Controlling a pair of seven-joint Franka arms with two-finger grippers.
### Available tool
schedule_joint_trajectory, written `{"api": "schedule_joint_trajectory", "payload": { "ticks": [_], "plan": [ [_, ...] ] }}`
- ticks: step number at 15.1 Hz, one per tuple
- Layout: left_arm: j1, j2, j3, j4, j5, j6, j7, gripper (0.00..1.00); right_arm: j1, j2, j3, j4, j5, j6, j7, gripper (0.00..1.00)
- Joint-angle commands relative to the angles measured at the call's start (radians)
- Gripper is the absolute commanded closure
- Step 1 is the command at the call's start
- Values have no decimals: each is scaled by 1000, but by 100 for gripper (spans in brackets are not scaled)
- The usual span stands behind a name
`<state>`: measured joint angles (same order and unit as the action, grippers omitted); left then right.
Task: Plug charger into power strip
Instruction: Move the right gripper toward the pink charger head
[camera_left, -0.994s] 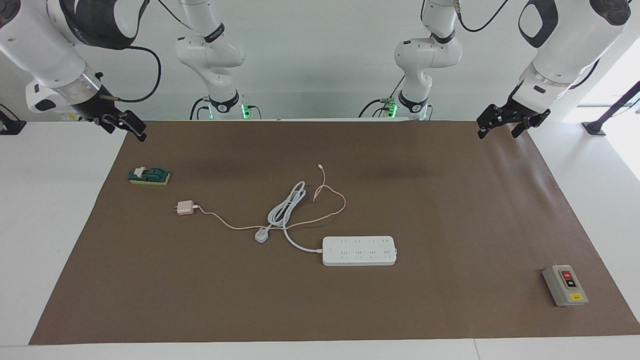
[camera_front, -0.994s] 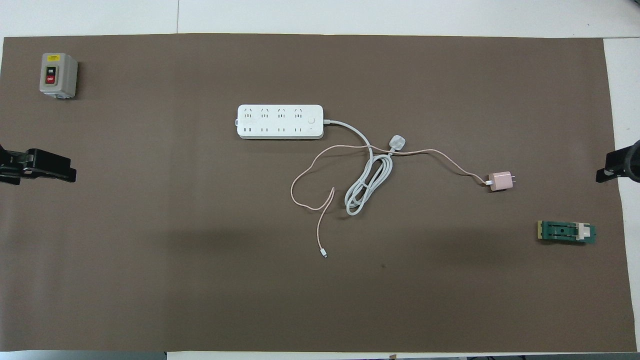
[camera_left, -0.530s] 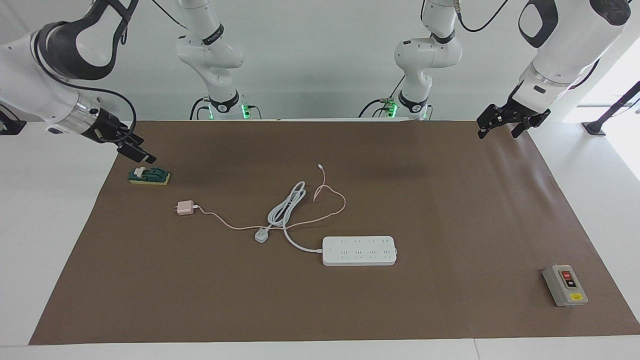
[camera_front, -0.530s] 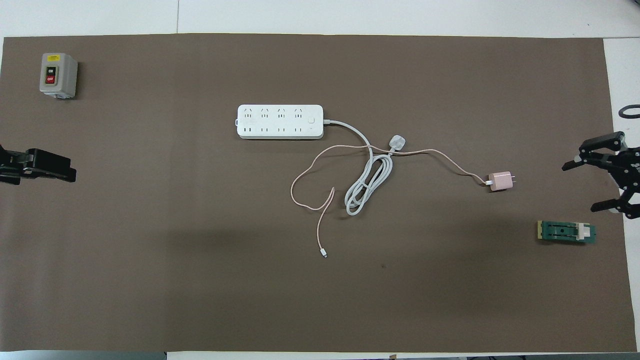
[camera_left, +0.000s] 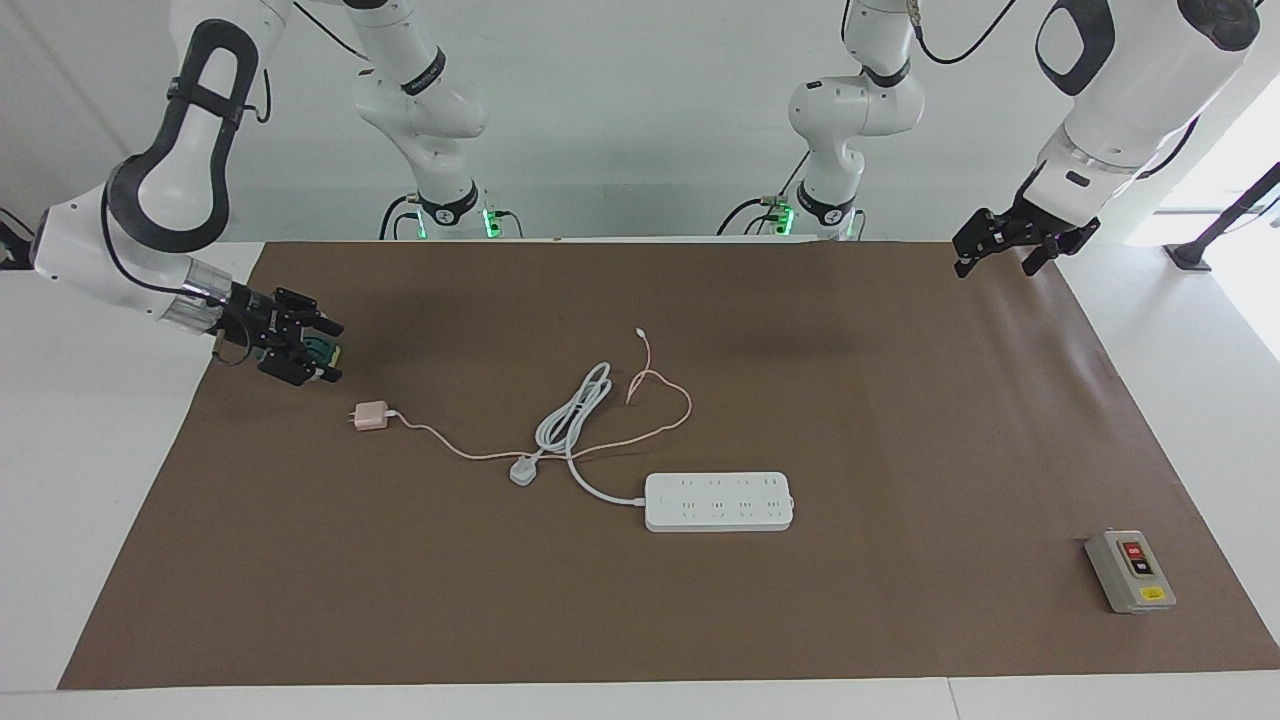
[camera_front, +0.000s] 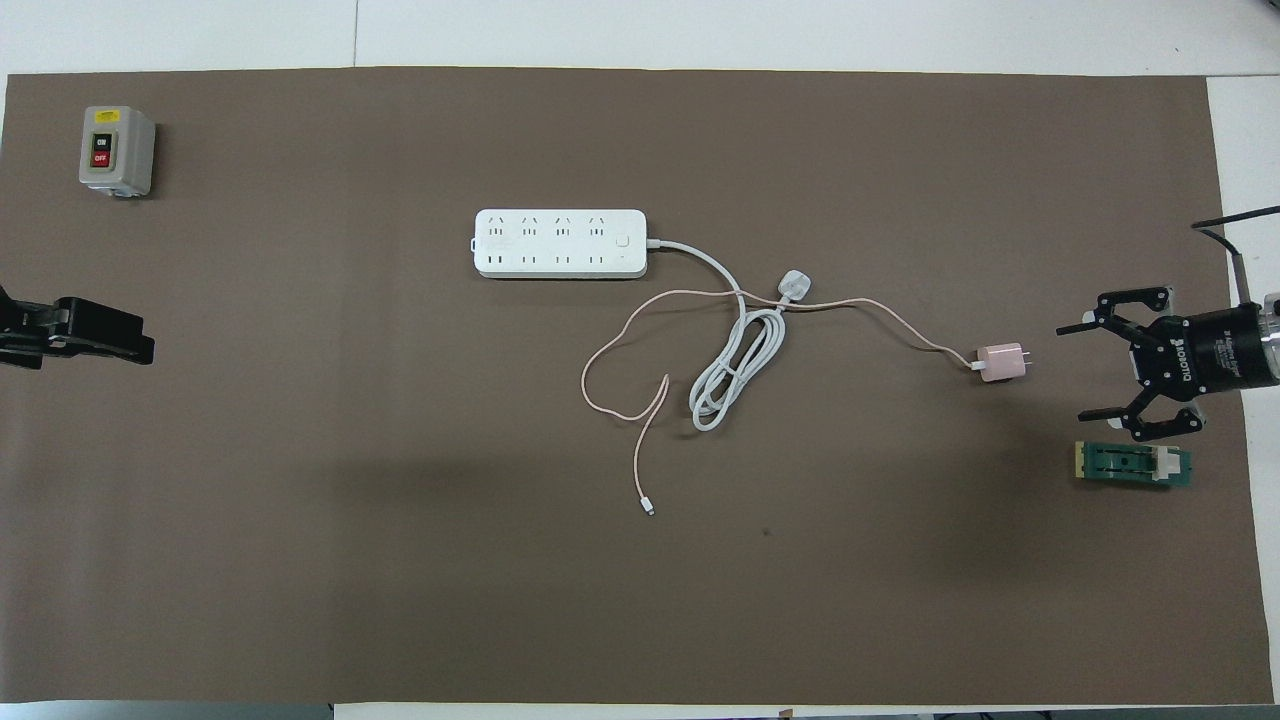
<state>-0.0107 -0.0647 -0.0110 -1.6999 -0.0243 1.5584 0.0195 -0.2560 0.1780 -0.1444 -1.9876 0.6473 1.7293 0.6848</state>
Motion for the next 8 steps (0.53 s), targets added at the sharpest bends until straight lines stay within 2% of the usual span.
{"api": "schedule_joint_trajectory", "payload": {
  "ticks": [1, 8],
  "plan": [
    [-14, -29, 5, -40, 15, 29, -20, 0, -29, 86, 8, -3, 95, 58, 1, 0],
    [-25, -29, 3, -38, 15, 29, -29, 0, -11, 199, 9, 1, 147, 99, -82, 0]
  ]
}}
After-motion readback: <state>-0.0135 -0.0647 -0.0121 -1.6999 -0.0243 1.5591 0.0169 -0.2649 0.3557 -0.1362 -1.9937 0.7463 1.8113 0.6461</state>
